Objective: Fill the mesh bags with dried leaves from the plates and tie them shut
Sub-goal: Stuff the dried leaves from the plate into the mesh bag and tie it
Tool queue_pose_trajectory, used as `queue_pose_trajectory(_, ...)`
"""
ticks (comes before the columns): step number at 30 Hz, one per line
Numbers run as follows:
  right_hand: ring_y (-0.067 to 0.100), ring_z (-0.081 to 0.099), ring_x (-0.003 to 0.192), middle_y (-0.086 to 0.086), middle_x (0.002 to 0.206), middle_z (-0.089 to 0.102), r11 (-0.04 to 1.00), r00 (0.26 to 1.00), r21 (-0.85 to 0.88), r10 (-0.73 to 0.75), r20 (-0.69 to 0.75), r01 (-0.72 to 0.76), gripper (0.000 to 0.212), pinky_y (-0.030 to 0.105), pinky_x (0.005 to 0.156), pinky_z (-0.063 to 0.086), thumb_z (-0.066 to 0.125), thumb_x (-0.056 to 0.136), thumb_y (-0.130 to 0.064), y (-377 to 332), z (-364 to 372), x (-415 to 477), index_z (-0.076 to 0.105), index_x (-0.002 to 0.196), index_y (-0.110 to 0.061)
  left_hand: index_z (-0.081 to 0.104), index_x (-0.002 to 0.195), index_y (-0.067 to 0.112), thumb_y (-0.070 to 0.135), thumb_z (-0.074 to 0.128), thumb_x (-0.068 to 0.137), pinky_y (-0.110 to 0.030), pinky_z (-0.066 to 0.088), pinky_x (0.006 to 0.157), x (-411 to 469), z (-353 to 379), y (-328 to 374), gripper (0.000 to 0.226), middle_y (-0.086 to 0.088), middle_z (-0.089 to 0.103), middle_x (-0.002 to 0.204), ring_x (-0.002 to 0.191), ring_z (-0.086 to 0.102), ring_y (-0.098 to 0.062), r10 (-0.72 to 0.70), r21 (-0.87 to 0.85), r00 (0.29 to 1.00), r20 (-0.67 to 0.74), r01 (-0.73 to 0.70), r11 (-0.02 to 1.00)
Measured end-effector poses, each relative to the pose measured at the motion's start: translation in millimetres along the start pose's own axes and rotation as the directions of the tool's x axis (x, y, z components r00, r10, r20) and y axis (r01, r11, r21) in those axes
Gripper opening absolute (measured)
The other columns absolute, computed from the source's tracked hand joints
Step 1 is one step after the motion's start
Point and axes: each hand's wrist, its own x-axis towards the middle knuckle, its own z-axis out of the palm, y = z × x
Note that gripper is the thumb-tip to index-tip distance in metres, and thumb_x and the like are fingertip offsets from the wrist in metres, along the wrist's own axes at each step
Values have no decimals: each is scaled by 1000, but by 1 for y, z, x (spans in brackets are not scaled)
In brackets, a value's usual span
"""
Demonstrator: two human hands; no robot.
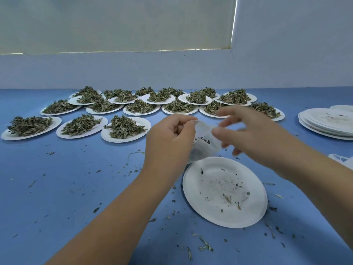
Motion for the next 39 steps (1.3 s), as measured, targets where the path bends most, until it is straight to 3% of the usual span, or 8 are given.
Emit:
queue_pose_trajectory(4, 23, 70, 75, 16, 102, 65, 897, 944, 361, 148, 295, -254, 32, 26, 62, 54, 70, 85, -24, 8, 13, 1, 61, 115, -20, 69, 77, 33, 18, 63, 90, -12, 40, 49, -4, 2, 2, 21, 9, 60, 57, 49, 49, 2, 32, 32, 998, 53, -34, 999)
queue_pose_trajectory(9, 18, 60, 69, 7, 73, 64, 940, 971, 295, 108, 215, -170, 3, 27, 62, 48, 63, 84, -6, 6, 26, 14, 62, 87, -8, 70, 74, 33, 23, 65, 87, -25, 48, 50, -13, 5, 9, 17, -2, 64, 66, 51, 52, -6, 61, 6, 988, 142, -62, 998)
queue_pose_trajectory(14, 15, 44, 52, 5, 58, 53, 959, 981, 218, 163, 105, -183, 24, 25, 49, 37, 59, 82, -1, 5, 38, 24, 52, 65, -16, 70, 83, 25, 19, 60, 93, -40, 57, 62, -15, 9, 4, 15, 1, 59, 60, 58, 59, -15, 28, 33, 978, 209, -36, 999)
queue_pose_trajectory(17, 15, 48, 56, 4, 64, 57, 944, 968, 238, 192, 163, -227, 7, 22, 45, 39, 62, 84, -13, 10, 35, 25, 59, 77, -15, 68, 81, 28, 18, 58, 93, -10, 38, 46, -11, 6, 1, 19, 16, 53, 52, 47, 47, -1, 32, 73, 982, 184, -46, 996)
queue_pose_trajectory(20, 19, 55, 76, 8, 86, 62, 855, 911, 417, 140, 387, -308, 15, 25, 56, 48, 61, 90, -13, 18, 21, 24, 65, 103, -6, 68, 81, 29, 20, 58, 94, -9, 33, 45, -5, 2, -2, 19, 15, 59, 58, 47, 47, 1, 3, 55, 992, 129, -10, 998)
queue_pose_trajectory(22, 17, 57, 75, 8, 84, 61, 838, 894, 443, 111, 435, -319, 14, 27, 62, 52, 59, 87, 2, 22, 15, 24, 67, 96, -5, 67, 81, 30, 21, 58, 94, -9, 35, 46, -4, 2, -3, 18, 14, 62, 64, 50, 49, 2, -6, 72, 994, 111, -2, 997)
queue_pose_trajectory(34, 23, 50, 50, 13, 60, 57, 969, 952, -69, 244, 184, -236, 16, 24, 46, 35, 44, 81, 5, 4, 40, 23, 57, 80, -5, 68, 80, 29, 12, 59, 92, -6, 38, 48, -19, 9, 6, 22, 7, 59, 61, 51, 54, 1, 78, 39, 972, 222, -88, 995)
queue_pose_trajectory(39, 24, 70, 76, 14, 99, 71, 872, 918, 351, 229, 324, -341, 27, 27, 60, 53, 64, 89, -18, 1, 27, 16, 57, 113, -7, 68, 81, 27, 10, 57, 93, -6, 44, 50, -17, 4, 11, 24, 13, 67, 70, 64, 64, 2, 43, -32, 988, 148, -38, 999)
